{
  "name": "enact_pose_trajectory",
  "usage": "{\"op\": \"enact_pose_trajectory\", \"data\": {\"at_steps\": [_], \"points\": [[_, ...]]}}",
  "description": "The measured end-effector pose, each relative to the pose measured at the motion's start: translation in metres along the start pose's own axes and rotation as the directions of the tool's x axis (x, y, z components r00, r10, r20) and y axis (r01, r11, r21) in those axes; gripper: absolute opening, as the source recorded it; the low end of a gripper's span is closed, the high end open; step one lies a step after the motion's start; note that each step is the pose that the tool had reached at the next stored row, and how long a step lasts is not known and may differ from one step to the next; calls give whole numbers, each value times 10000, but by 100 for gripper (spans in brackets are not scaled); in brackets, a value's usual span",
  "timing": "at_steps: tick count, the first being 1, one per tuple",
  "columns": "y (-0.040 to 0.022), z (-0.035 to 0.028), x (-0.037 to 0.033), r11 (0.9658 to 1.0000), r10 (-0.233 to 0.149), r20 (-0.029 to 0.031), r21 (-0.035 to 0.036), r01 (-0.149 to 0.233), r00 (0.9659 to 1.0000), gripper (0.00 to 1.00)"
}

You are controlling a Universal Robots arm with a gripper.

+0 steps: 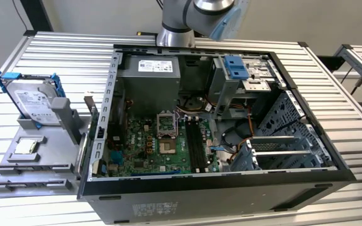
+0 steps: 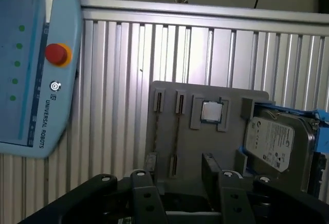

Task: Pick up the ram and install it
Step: 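Pick up the ram and move it above insertion slot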

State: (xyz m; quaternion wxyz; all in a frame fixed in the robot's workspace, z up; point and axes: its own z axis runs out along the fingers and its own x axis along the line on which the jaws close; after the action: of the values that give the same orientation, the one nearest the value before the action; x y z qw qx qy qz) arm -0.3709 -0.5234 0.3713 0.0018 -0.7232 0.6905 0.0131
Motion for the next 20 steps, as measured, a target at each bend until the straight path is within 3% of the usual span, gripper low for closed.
{"op": "enact_pose_trajectory", "data": {"at_steps": [20], "points": [[-5,300,6,10000,0,1,1,0,10000,100]]}}
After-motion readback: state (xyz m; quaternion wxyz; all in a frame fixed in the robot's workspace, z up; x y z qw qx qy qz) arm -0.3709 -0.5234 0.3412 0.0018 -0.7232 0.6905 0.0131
